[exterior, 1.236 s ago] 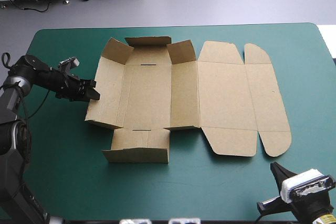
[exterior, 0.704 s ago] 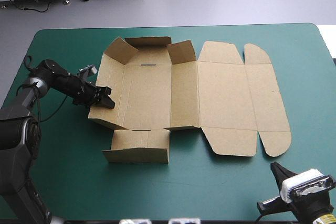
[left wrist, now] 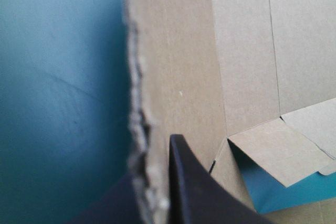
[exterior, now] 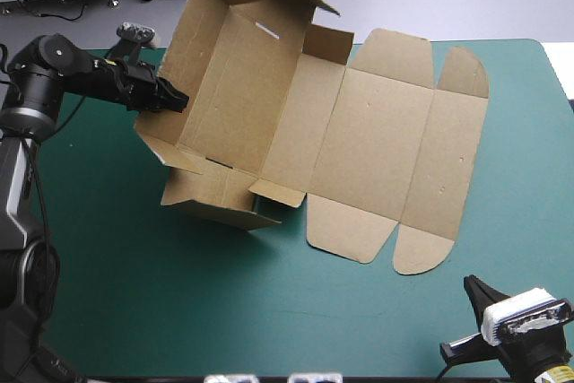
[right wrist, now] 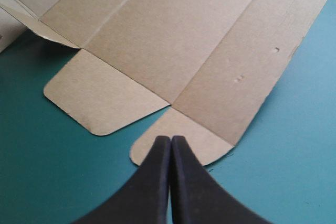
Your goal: Fold the box
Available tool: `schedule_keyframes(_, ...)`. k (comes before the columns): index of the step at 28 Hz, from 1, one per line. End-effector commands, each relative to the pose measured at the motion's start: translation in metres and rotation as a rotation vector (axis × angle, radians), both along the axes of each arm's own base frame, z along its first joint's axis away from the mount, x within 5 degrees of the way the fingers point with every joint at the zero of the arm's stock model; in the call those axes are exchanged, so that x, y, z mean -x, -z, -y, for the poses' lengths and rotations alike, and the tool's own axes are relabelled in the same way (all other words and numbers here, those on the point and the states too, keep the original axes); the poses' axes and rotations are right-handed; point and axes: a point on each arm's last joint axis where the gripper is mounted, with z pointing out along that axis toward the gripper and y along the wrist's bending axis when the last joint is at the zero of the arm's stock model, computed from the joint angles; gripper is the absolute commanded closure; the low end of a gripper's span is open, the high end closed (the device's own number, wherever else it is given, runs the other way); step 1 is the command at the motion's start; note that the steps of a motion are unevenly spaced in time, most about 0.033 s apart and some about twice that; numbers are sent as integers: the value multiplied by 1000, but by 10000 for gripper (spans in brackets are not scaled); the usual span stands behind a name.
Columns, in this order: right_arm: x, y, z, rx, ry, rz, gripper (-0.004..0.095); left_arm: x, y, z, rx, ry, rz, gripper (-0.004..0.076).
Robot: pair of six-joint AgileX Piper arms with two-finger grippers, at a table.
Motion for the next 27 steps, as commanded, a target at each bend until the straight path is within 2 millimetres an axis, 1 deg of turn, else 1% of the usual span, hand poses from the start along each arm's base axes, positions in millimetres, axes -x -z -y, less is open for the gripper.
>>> schedule_keyframes(1,-3,-18,2,-60,34,102,933,52,-72,27,-173,129,246,727)
schedule_keyframes(2,-2,-20,2,-64,37,112,933,58,-76,32,-223,138,277,727)
schedule_keyframes(3,-1,-24,2,-69,40,126,933,68,-81,43,-308,154,312,727)
schedule_keyframes(7,3,-35,1,-79,47,167,932,90,-90,76,-462,254,410,727)
schedule_keyframes(9,4,-38,1,-85,49,179,932,107,-99,95,-558,308,497,727)
schedule_keyframes(12,7,-44,1,-104,57,197,932,132,-114,116,-651,299,647,727)
schedule_keyframes(15,8,-51,2,-97,62,219,932,155,-118,135,-706,326,775,727)
schedule_keyframes(17,8,-59,2,-87,67,227,932,165,-115,140,-733,330,831,727)
schedule_keyframes(20,8,-76,3,-80,68,246,931,176,-103,141,-789,335,875,727)
schedule_keyframes(25,7,-106,4,-60,78,296,931,184,-69,133,-816,342,868,727)
schedule_keyframes(27,3,-112,6,-49,89,296,931,185,-58,131,-837,360,894,727)
